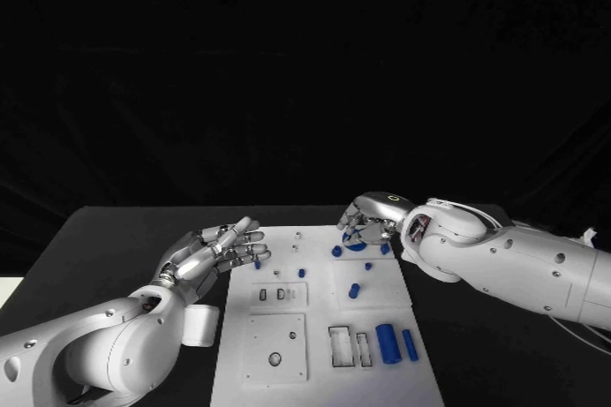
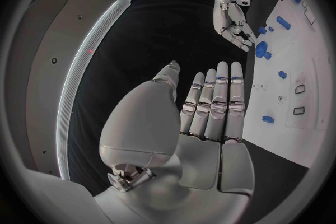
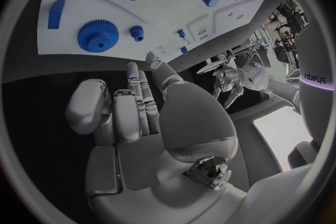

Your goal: Assemble the parts on the task board

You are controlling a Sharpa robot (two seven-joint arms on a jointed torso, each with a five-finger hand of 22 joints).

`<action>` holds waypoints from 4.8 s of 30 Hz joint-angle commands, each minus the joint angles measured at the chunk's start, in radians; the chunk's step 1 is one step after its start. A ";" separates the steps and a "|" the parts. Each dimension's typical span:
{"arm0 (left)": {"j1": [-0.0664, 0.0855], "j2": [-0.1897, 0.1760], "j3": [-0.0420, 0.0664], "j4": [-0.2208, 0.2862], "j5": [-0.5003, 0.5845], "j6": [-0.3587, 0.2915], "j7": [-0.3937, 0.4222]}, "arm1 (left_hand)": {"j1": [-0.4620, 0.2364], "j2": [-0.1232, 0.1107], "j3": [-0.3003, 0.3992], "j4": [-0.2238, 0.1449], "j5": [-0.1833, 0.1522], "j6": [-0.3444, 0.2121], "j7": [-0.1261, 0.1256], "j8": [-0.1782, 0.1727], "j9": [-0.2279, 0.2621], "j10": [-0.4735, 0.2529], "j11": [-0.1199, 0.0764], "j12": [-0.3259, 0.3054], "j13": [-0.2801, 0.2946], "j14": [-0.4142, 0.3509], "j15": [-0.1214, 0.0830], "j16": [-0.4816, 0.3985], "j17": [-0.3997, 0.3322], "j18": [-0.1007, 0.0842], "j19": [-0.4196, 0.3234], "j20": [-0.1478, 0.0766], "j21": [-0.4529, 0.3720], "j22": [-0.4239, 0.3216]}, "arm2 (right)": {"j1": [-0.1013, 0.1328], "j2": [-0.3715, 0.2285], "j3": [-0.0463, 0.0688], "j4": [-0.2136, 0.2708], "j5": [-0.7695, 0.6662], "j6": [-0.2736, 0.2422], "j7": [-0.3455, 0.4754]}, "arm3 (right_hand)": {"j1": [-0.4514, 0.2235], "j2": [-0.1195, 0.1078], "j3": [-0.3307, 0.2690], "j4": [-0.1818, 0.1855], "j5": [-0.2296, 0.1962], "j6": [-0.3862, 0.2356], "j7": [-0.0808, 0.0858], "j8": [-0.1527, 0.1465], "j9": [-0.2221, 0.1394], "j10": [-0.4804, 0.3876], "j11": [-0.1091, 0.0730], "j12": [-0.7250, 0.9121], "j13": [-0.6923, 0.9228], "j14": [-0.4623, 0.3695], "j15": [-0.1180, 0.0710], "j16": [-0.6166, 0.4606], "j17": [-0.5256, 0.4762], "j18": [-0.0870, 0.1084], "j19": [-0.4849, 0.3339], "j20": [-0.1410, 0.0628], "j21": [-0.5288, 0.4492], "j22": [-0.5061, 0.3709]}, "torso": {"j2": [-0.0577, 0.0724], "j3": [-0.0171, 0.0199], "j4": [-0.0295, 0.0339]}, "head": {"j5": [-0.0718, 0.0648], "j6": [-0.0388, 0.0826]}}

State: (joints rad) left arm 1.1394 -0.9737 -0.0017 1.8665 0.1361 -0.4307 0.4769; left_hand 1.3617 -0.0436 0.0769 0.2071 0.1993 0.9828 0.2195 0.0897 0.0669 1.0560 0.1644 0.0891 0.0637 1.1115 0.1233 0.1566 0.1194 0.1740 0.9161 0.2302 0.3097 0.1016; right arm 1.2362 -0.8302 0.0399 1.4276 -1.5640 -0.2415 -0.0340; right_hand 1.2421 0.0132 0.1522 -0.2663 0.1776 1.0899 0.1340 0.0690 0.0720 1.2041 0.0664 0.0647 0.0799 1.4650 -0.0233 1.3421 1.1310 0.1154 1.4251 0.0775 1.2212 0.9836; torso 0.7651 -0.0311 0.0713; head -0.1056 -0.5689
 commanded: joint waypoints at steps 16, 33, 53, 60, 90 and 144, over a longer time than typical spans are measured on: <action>0.009 -0.012 0.001 0.029 0.003 0.023 -0.010 | -0.004 -0.003 -0.006 -0.006 -0.004 0.000 0.006 -0.013 -0.002 -0.003 0.008 -0.014 0.000 -0.008 0.003 -0.009 -0.002 0.009 -0.007 0.005 -0.009 -0.004 | 0.002 0.032 0.001 -0.008 -0.176 0.131 -0.085 | -0.003 -0.012 0.022 0.006 -0.003 0.002 -0.006 -0.004 0.002 -0.023 0.005 0.002 -0.004 0.043 0.008 0.010 -0.003 -0.016 -0.015 0.005 0.029 0.027 | 0.024 -0.0050 0.0197 | -0.004 0.000; 0.014 -0.015 0.002 0.030 0.003 0.024 -0.017 | -0.003 -0.002 -0.006 -0.009 -0.004 -0.001 0.007 -0.016 -0.002 -0.005 0.009 -0.017 0.000 -0.010 0.004 -0.012 -0.003 0.009 -0.008 0.006 -0.011 -0.006 | 0.001 0.050 0.001 -0.022 -0.183 0.167 -0.081 | 0.001 0.006 0.069 0.017 -0.016 0.029 -0.002 0.000 0.006 0.003 0.004 0.002 -0.011 0.040 0.008 0.017 -0.005 -0.016 -0.025 0.007 0.048 0.043 | 0.033 -0.0097 0.0273 | -0.009 -0.001; 0.014 -0.015 0.002 0.028 0.003 0.024 -0.027 | -0.002 0.000 -0.006 -0.012 -0.004 -0.004 0.010 -0.020 -0.002 -0.009 0.012 -0.022 -0.001 -0.011 0.006 -0.016 -0.003 0.009 -0.010 0.008 -0.013 -0.008 | 0.000 0.054 0.001 -0.026 -0.183 0.114 -0.064 | 0.005 0.015 0.190 0.056 -0.036 0.094 -0.018 0.006 0.018 0.062 -0.013 0.001 -0.011 0.038 -0.005 0.025 -0.010 -0.019 -0.030 -0.005 0.078 0.076 | 0.039 -0.0132 0.0349 | -0.018 -0.001; 0.014 -0.015 0.002 0.027 0.003 0.026 -0.028 | -0.001 0.001 -0.005 -0.013 -0.004 -0.005 0.011 -0.021 -0.002 -0.010 0.012 -0.022 -0.001 -0.011 0.006 -0.017 -0.003 0.009 -0.010 0.008 -0.014 -0.009 | 0.000 0.051 0.008 -0.003 -0.164 0.007 -0.061 | -0.004 0.001 0.205 0.068 -0.047 0.099 -0.018 0.004 0.020 0.068 -0.014 0.000 -0.011 0.037 -0.006 0.024 -0.016 -0.024 -0.020 -0.006 0.096 0.106 | 0.040 -0.0150 0.0372 | -0.013 0.005; 0.018 -0.014 0.002 0.027 0.003 0.033 -0.031 | 0.003 0.003 -0.003 -0.016 -0.003 -0.006 0.011 -0.022 -0.002 -0.013 0.013 -0.024 -0.001 -0.011 0.007 -0.019 -0.003 0.009 -0.010 0.009 -0.015 -0.010 | 0.018 0.215 0.014 -0.138 -0.187 -0.026 -0.079 | 0.005 -0.023 0.249 0.074 -0.054 0.094 -0.012 -0.002 0.021 0.060 -0.009 -0.003 -0.013 0.038 -0.003 0.031 -0.008 -0.026 -0.017 -0.004 0.107 0.120 | 0.047 -0.0181 0.0426 | -0.006 0.005; 0.023 -0.022 0.002 0.024 0.009 0.038 -0.033 | 0.004 0.003 -0.002 -0.019 -0.003 -0.008 0.012 -0.024 -0.002 -0.015 0.013 -0.025 -0.001 -0.011 0.007 -0.020 -0.003 0.009 -0.010 0.009 -0.016 -0.011 | 0.017 0.135 0.010 -0.057 -0.188 -0.079 -0.137 | 0.028 -0.141 0.189 0.219 -0.059 -0.090 0.021 0.001 0.001 -0.116 0.027 0.051 -0.006 0.013 0.028 -0.047 -0.154 0.004 -0.080 0.032 -0.003 -0.058 | 0.048 -0.0200 0.0411 | -0.007 0.005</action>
State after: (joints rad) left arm 1.1612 -0.9943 -0.0006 1.8897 0.1406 -0.4145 0.4396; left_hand 1.3617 -0.0436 0.0744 0.1930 0.1994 0.9754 0.2268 0.0724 0.0664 1.0453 0.1749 0.0691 0.0632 1.1047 0.1302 0.1423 0.1173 0.1713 0.9091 0.2373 0.2981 0.0912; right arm 1.2532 -0.6793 0.0479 1.3491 -1.7627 -0.2848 -0.1514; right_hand 1.2637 -0.1291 0.3407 -0.0518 0.1143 0.9955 0.1551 0.0663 0.0718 1.0763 0.0959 0.1105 0.0720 1.4664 0.0109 1.2900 0.9708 0.1157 1.3370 0.1083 1.2121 0.9197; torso 0.8132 -0.0516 0.1141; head -0.1114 -0.5658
